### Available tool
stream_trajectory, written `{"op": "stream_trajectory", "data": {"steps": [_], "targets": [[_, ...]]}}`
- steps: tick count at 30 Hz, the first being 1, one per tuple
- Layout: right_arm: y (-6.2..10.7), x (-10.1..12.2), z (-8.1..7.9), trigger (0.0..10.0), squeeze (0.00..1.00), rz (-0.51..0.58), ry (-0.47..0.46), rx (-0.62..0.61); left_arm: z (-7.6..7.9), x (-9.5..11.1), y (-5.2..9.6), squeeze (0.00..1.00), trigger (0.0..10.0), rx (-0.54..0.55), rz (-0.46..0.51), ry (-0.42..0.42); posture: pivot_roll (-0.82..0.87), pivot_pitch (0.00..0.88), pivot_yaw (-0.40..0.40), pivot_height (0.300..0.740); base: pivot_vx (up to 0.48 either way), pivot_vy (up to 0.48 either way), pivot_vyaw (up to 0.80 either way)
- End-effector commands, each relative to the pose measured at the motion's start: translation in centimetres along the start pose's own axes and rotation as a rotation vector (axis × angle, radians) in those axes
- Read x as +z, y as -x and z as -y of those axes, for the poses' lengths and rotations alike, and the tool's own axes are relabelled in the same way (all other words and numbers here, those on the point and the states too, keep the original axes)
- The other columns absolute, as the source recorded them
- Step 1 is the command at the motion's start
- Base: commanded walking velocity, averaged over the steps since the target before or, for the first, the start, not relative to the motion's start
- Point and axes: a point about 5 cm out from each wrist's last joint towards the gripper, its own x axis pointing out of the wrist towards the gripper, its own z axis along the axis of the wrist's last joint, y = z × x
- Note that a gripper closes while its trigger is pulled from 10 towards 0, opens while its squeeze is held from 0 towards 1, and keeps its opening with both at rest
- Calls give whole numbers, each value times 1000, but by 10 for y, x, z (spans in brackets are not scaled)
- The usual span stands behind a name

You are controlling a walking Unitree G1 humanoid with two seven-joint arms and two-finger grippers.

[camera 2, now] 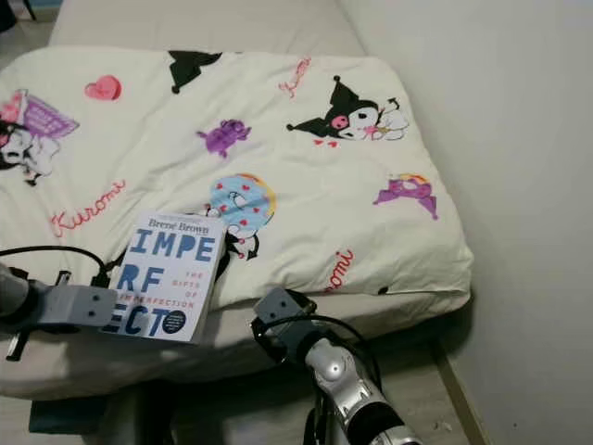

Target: Clean up the room

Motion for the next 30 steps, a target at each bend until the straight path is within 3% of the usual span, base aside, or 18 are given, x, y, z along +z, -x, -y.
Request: {"op": "stream_trajectory", "data": {"steps": [1, 19, 30], "targets": [[6, -14, -6, 10000, 0, -50, -26, 12, 52, 0, -31, 0, 0, -369, 7, 7, -78, 434, -114, 548, 0, 0, 0], [8, -16, -7, 10000, 0, -53, -21, 18, 73, 13, -19, 0, 0, -475, -4, 21, -79, 436, -117, 548, 0, 0, 0], [6, -14, -7, 10000, 0, -53, -18, 22, 74, 11, -16, 0, 0, -459, -30, 31, -80, 436, -118, 548, 0, 0, 0]]}}
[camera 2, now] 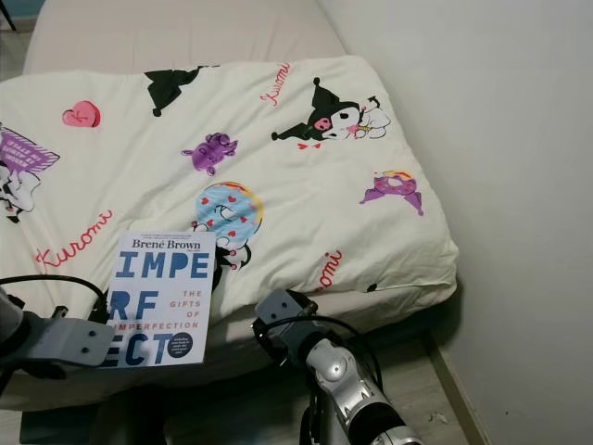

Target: Clean up the room

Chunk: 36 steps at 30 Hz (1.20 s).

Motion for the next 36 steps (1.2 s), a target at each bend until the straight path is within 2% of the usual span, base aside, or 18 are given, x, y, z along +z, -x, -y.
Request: {"op": "stream_trajectory", "data": {"steps": [1, 2, 3, 4, 5, 6, 7, 20, 21, 22, 26, 29, 30, 31, 32, 34, 35, 36], "targets": [[5, -12, -7, 10000, 0, -46, -18, 21, 37, -7, -28, 0, 0, -274, -14, 18, -80, 436, -118, 548, 0, 0, 0], [5, -12, -7, 10000, 0, -46, -17, 22, 35, -7, -28, 0, 0, -251, -25, 14, -80, 436, -119, 548, 0, 0, 0], [4, -12, -7, 10000, 0, -46, -16, 22, 31, -8, -29, 0, 8078, -202, -42, 16, -80, 436, -119, 548, 0, 0, 0], [4, -12, -6, 10000, 0, -46, -16, 22, 27, -9, -29, 0, 10000, -163, -58, 9, -81, 436, -118, 548, 0, 0, 0], [4, -12, -6, 10000, 0, -46, -16, 22, 27, -9, -29, 0, 10000, -163, -58, 9, -81, 436, -118, 548, 0, 0, 0], [4, -12, -6, 10000, 0, -45, -16, 21, 24, -8, -29, 349, 10000, -132, -71, 13, -81, 436, -119, 548, 0, 0, 0], [5, -12, -6, 10000, 0, -45, -16, 21, 24, -8, -28, 1000, 10000, -120, -77, 16, -82, 436, -118, 548, 0, 0, 0], [6, -13, -3, 10000, 0, -44, -14, 17, 28, 0, -25, 1000, 10000, -127, -63, -6, -79, 431, -113, 548, 0, 0, 0], [6, -13, -3, 10000, 0, -44, -14, 16, 29, 1, -23, 224, 10000, -131, -59, -11, -79, 431, -112, 548, 0, 0, 0], [7, -13, -3, 10000, 0, -44, -14, 16, 30, 4, -20, 0, 10000, -137, -45, -16, -81, 430, -111, 548, 0, 0, 0], [7, -14, -3, 10000, 0, -44, -14, 16, 31, 6, -17, 0, 10000, -143, -24, -22, -82, 430, -110, 548, 0, 0, 0], [7, -14, -3, 10000, 0, -44, -14, 16, 32, 15, -13, 0, 10000, -151, 56, -13, -85, 430, -110, 548, 0, 0, 0], [8, -15, -4, 10000, 0, -44, -14, 19, 32, 30, -6, 0, 10000, -158, 190, 7, -85, 429, -111, 548, 0, 0, 0], [8, -15, -4, 10000, 0, -44, -14, 19, 32, 30, -6, 0, 10000, -158, 190, 7, -85, 429, -111, 548, 0, 0, 0], [9, -16, -6, 10000, 0, -41, -17, 41, 31, 51, 6, 0, 10000, -167, 365, 11, -79, 428, -111, 548, 0, 0, 0], [9, -16, -6, 10000, 0, -41, -17, 41, 31, 51, 6, 0, 10000, -167, 365, 11, -79, 428, -111, 548, 0, 0, 0], [10, -16, -8, 10000, 0, -33, -25, 81, 30, 70, 19, 0, 10000, -175, 529, 12, -79, 426, -110, 548, 0, 0, 0], [10, -16, -8, 10000, 0, -33, -25, 81, 30, 70, 19, 0, 10000, -175, 529, 12, -79, 426, -110, 548, 0, 0, 0]]}}
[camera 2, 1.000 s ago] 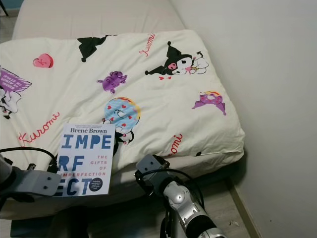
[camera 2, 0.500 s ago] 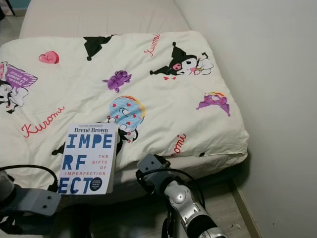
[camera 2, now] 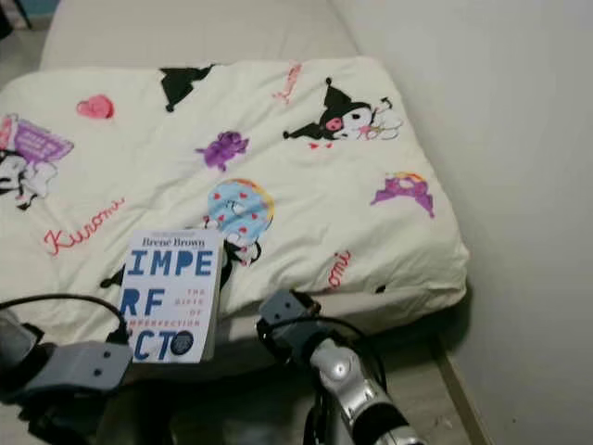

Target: Clean up the room

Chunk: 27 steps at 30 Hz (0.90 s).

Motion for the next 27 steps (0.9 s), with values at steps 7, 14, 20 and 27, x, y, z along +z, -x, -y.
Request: {"op": "stream_trajectory", "data": {"steps": [7, 14, 20, 27], "targets": [[17, -12, -20, 10000, 0, -29, 64, 386, -20, 50, 17, 0, 10000, 123, 477, 8, -74, 420, -112, 548, 0, 0, 0], [31, 4, -3, 10000, 0, 82, 171, 391, -69, 60, 18, 0, 10000, 733, 563, 47, -71, 426, -110, 548, 0, 0, 0], [22, 24, 21, 10000, 0, 146, 209, 195, -72, 34, 3, 0, 10000, 901, 349, 53, -71, 432, -106, 548, 0, 0, 0], [17, 28, 30, 10000, 0, 141, 227, 99, -69, 20, 3, 0, 10000, 1051, 288, 85, -61, 433, -104, 548, 0, 0, 0]]}}
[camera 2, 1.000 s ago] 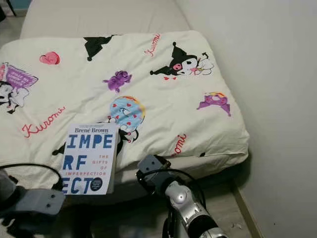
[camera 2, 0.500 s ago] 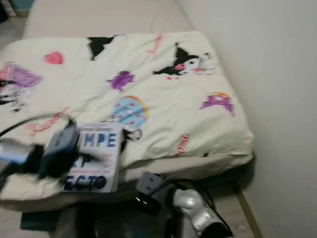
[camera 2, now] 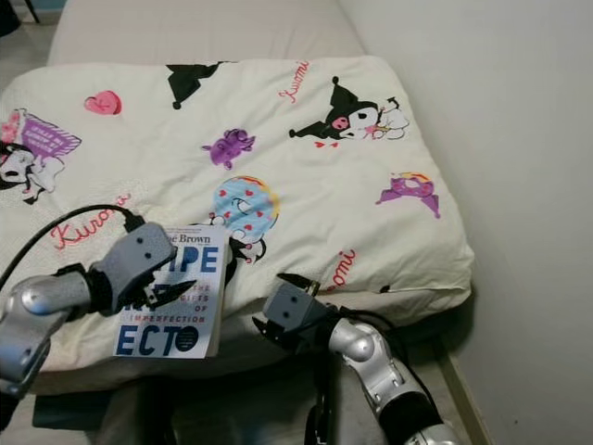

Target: Clean up the room

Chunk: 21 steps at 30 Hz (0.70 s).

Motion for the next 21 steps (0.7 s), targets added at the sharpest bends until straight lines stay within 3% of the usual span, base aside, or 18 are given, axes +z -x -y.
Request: {"op": "stream_trajectory", "data": {"steps": [1, 2, 4, 5, 6, 7, 8, 9, 11, 15, 17, 18, 21], "targets": [[3, -7, -3, 10000, 0, -33, -4, -10, 2, -9, 5, 0, 10000, 43, -33, -17, -61, 433, -104, 548, 0, 0, 0], [1, -9, -6, 10000, 157, -53, 28, -1, 0, -11, 8, 0, 10000, 114, -23, 13, -61, 434, -103, 548, 0, 0, 0], [1, -9, -6, 10000, 157, -53, 28, -1, 0, -11, 8, 0, 10000, 114, -23, 13, -61, 434, -103, 548, 0, 0, 0], [0, -11, -12, 10000, 1000, -76, 53, 27, -1, -11, 12, 0, 10000, 184, 6, 47, -57, 436, -104, 548, 0, 0, 0], [-1, -15, -20, 10000, 1000, -102, 85, 62, 1, -8, 16, 0, 10000, 240, 68, 106, -49, 436, -105, 548, 0, 0, 0], [-1, -15, -20, 10000, 1000, -102, 85, 62, 1, -8, 16, 0, 10000, 240, 68, 106, -49, 436, -105, 548, 0, 0, 0], [-2, -19, -25, 10000, 1000, -129, 123, 84, 4, -4, 19, 0, 10000, 277, 131, 174, -46, 437, -106, 548, 0, 0, 0], [-2, -19, -25, 10000, 1000, -129, 123, 84, 4, -4, 19, 0, 10000, 277, 131, 174, -46, 437, -106, 548, 0, 0, 0], [-5, -27, -32, 10000, 1000, -186, 223, 103, 15, 4, 26, 0, 10000, 295, 222, 260, -37, 439, -108, 548, 0, 0, 0], [-7, -32, -33, 10000, 1000, -232, 331, 104, 26, 7, 30, 0, 10000, 290, 240, 283, -32, 438, -110, 548, 0, 0, 0], [-7, -32, -33, 10000, 1000, -232, 331, 104, 26, 7, 30, 0, 10000, 290, 240, 283, -32, 438, -110, 548, 0, 0, 0], [-10, -33, -30, 10000, 0, -248, 394, 81, 30, 9, 31, 0, 10000, 292, 239, 280, -28, 441, -112, 548, 0, 0, 0], [-15, -30, -22, 10000, 0, -254, 446, 28, 33, 13, 31, 0, 10000, 304, 244, 268, -22, 441, -115, 548, 0, 0, 0]]}}
